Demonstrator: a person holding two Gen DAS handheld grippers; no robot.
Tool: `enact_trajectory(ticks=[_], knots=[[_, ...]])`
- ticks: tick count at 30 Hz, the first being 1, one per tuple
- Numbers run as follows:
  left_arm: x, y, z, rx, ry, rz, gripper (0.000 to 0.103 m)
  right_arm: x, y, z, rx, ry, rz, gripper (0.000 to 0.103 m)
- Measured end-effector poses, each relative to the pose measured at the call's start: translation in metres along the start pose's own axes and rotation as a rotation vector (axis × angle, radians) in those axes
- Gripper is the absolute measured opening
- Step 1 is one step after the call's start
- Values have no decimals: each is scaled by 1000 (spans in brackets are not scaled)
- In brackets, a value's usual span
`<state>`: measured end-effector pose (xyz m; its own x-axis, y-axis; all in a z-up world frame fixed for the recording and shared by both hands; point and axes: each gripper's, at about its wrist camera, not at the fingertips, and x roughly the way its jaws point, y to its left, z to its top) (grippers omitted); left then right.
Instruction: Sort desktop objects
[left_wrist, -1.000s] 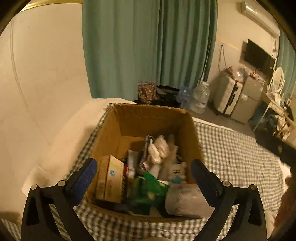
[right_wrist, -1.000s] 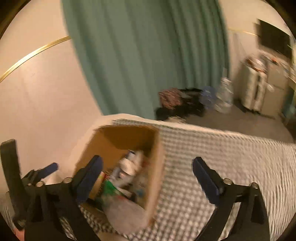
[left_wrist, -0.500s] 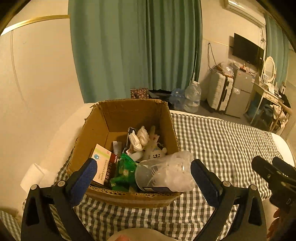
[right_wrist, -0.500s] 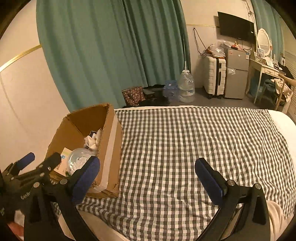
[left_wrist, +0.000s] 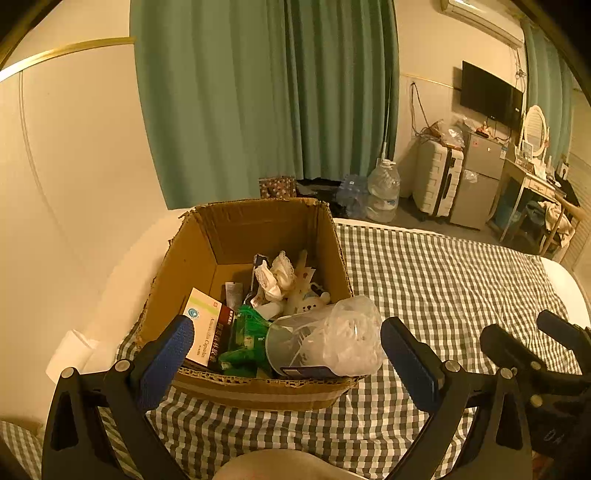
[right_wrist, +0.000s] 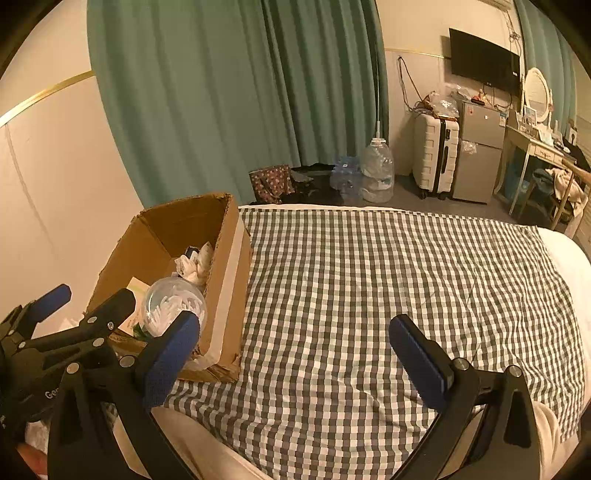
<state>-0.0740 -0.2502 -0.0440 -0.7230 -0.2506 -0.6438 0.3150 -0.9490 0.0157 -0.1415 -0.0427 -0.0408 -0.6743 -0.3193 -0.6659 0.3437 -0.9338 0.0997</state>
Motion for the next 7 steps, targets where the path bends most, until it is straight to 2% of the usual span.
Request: enact_trajectory(ticks=[3, 7], knots=[[-5, 3, -1, -11, -20, -12, 103, 0, 3, -1, -23, -1, -12, 103], [-5, 8, 0, -44, 1, -50, 103, -2, 4, -3, -26, -1, -7, 103]])
